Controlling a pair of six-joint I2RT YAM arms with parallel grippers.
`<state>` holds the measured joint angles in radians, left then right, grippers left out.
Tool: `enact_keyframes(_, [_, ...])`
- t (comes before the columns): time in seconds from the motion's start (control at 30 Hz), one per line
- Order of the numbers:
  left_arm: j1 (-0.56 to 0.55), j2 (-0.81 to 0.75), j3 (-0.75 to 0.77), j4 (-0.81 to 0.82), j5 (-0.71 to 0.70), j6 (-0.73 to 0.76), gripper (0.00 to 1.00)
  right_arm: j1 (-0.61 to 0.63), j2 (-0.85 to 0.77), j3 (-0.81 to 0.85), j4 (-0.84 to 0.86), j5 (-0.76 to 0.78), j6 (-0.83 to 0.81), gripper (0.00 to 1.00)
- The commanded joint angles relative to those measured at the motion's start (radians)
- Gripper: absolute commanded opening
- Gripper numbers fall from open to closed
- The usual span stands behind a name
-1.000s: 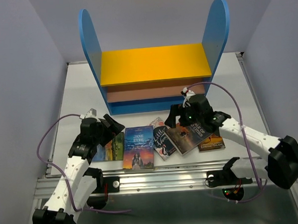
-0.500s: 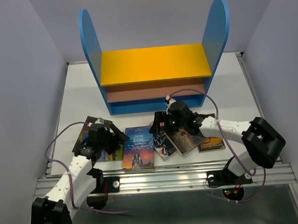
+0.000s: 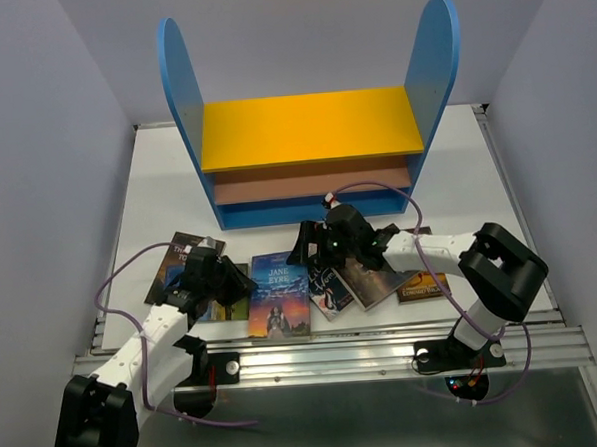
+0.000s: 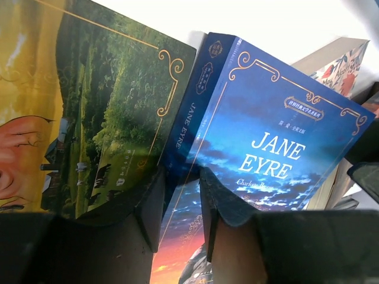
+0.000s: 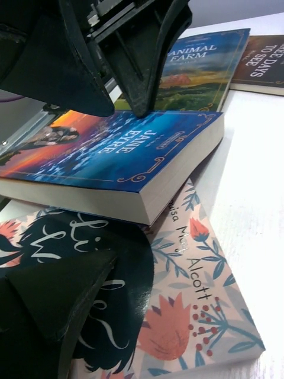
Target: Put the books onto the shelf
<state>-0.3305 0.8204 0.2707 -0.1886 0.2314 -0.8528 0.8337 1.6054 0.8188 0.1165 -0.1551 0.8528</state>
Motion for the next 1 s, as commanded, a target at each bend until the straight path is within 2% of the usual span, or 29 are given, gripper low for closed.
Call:
enact_keyframes(0.0, [-0.027, 0.028, 0.038, 0.012, -0.015, 0.024, 0.37, 0.016, 0.028, 0.054, 0.014, 0.065, 0.035, 1.0])
enact_keyframes(0.3, [-0.039, 0.065, 0.058, 0.009, -0.032, 0.023, 0.35, 0.036, 0.071, 0.053, 0.061, -0.032, 0.025, 0.98])
enact_keyframes(0.43, [-0.041, 0.066, 0.058, 0.009, -0.037, 0.021, 0.35, 0.036, 0.071, 0.013, 0.147, -0.136, 0.019, 0.85])
enact_keyframes(0.6, [-0.044, 0.068, 0.059, 0.021, -0.035, 0.023, 0.35, 0.036, 0.099, -0.001, 0.232, -0.225, 0.009, 0.78])
enact_keyframes(0.67, [-0.045, 0.074, 0.059, 0.029, -0.032, 0.024, 0.35, 0.036, 0.102, -0.001, 0.241, -0.244, 0.002, 0.69])
enact_keyframes(0.8, [-0.05, 0.083, 0.062, 0.049, -0.027, 0.021, 0.35, 0.036, 0.099, -0.013, 0.279, -0.271, -0.008, 0.42])
enact_keyframes(0.87, [-0.053, 0.08, 0.07, 0.049, -0.027, 0.024, 0.35, 0.036, 0.093, -0.021, 0.299, -0.282, -0.012, 0.34])
enact_keyframes(0.93, [-0.051, 0.072, 0.076, 0.049, -0.023, 0.029, 0.35, 0.036, 0.09, -0.029, 0.318, -0.29, -0.029, 0.19])
enact_keyframes(0.97, [-0.053, 0.06, 0.084, 0.049, -0.018, 0.032, 0.35, 0.036, 0.08, -0.029, 0.322, -0.287, -0.034, 0.09])
